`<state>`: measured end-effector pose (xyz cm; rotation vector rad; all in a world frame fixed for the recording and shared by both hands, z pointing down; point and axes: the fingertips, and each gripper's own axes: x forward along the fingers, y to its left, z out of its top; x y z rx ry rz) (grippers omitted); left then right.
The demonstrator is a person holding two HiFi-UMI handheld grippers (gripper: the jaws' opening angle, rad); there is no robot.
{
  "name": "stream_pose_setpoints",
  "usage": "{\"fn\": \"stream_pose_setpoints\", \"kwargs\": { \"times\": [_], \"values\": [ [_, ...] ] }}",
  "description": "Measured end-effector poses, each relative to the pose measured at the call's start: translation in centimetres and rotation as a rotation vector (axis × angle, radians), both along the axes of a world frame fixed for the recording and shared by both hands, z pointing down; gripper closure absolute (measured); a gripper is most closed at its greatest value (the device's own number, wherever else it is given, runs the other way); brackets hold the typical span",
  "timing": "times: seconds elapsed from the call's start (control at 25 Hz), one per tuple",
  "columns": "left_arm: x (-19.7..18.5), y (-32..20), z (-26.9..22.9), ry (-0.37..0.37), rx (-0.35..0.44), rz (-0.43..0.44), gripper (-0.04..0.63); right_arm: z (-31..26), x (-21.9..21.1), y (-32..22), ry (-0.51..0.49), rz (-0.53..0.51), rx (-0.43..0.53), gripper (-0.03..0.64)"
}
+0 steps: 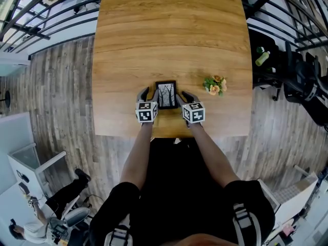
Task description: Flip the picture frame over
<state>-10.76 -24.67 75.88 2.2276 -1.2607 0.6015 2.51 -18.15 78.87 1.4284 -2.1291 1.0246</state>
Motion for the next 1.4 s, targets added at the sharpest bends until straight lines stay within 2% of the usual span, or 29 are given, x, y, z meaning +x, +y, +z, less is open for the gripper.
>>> {"fn": "stream_pose_setpoints", "kwargs": {
  "times": [0.16, 0.28, 0.4, 0.56, 0.8, 0.92, 1.4],
  "values": [
    [-0.6, 0.5, -0.9, -0.001, 0.021, -0.02, 0.414, -0.9, 0.6, 0.2, 0.008, -0.024, 0.027, 0.499],
    [-0.7, 1.0, -1.9, 0.004, 0.033, -0.039, 0.414, -2.5, 1.1, -0.1, 0.003, -0.048, 0.094, 0.532],
    [-1.4, 2.1, -3.1, 0.011, 0.05, -0.063, 0.416, -4.3, 1.3, 0.3, 0.005, -0.068, 0.142, 0.609],
    [-2.9, 2.7, -5.1, 0.008, 0.093, -0.093, 0.42, -5.9, 1.3, 0.2, 0.022, -0.121, 0.183, 0.611],
    [-6.3, 3.6, -7.8, 0.003, 0.153, -0.169, 0.528, -8.8, 1.1, 0.0, 0.009, -0.18, 0.253, 0.609],
    [-6.9, 4.3, -8.8, 0.011, 0.164, -0.195, 0.557, -9.5, 1.4, 0.4, 0.032, -0.217, 0.27, 0.609],
    [-5.3, 8.6, -12.0, -0.008, 0.204, -0.22, 0.568, -11.8, 2.8, 2.5, 0.048, -0.291, 0.321, 0.609]
  ]
}}
